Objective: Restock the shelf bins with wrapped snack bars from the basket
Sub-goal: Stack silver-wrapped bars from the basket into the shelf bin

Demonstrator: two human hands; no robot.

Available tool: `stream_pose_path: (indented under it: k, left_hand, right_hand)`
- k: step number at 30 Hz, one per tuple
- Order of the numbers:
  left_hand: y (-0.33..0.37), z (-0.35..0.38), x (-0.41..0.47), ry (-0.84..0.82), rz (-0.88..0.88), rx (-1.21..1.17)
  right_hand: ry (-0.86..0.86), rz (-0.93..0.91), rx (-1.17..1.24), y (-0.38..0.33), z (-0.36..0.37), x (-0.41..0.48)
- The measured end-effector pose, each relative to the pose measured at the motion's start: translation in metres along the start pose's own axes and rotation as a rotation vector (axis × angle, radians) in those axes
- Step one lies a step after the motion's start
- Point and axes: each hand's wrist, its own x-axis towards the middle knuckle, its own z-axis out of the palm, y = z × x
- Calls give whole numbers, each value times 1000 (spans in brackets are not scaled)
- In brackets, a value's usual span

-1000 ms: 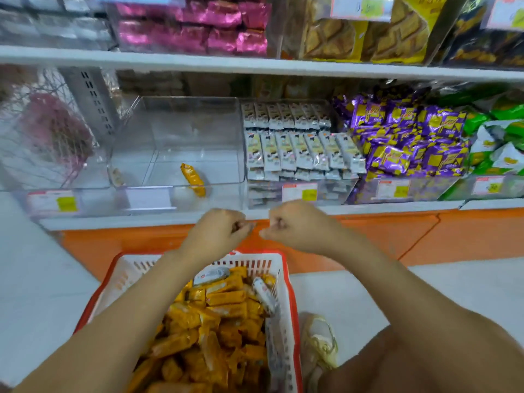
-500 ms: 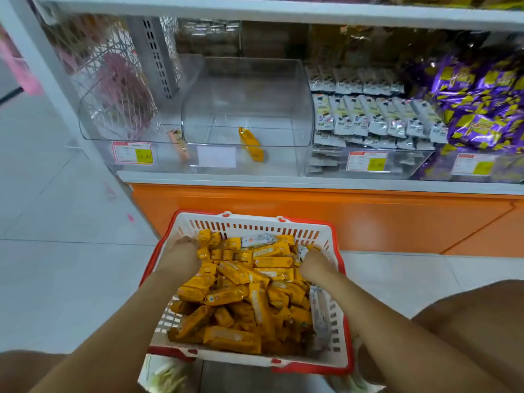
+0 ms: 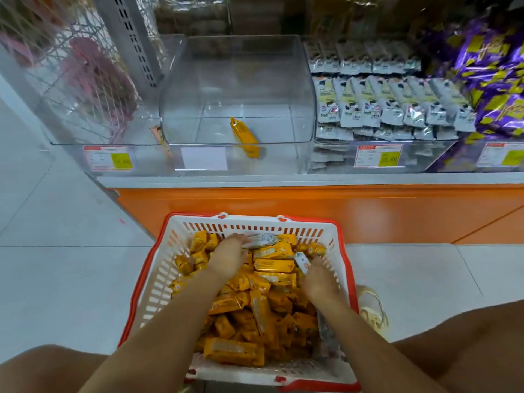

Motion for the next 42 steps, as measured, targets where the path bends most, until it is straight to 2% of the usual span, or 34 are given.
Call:
stream_pose_path:
  k: [8, 12, 17, 19, 22, 24, 27, 29, 31, 33, 35, 38, 42]
  left_hand:
    - [10, 30, 26, -19, -17, -83]
    - [6, 34, 31, 4, 0, 64]
    - [4, 32, 23, 84, 8, 44]
    - [8, 25, 17, 94, 13, -4]
    - [24, 6, 9, 75, -52, -206]
    - [39, -13, 3, 36, -101, -364]
    - [54, -35, -7, -107, -142, -504]
    - [63, -48, -19, -254, -222, -771]
    - [69, -57, -28, -372, -250, -1103]
    - [73, -66, -37, -408, -191, -1227]
    - [76, -74, -44, -420, -147, -1254]
    - [77, -85, -49, -520, -99, -1293]
    - [82, -96, -52, -571, -60, -1206]
  right_hand:
    - [-87, -64, -17, 11, -6, 8]
    - [32, -195, -30, 11, -17, 0]
    - [164, -324, -11, 7, -47, -17]
    - [106, -322, 194, 5, -58, -21]
    - [-146, -186, 673, -5, -83, -30]
    - [-257, -156, 780, -10, -102, -39]
    - [-344, -175, 920, -13, -131, -54]
    - [-383, -185, 1036, -10, -145, -59]
    - [-413, -192, 1065, -8, -156, -61]
    - [-442, -164, 1051, -4, -162, -62]
    - [-489, -170, 1041, -1, -166, -66]
    - [-562, -195, 1082, 0, -168, -71]
    - [-628, -222, 1084, 2, -169, -76]
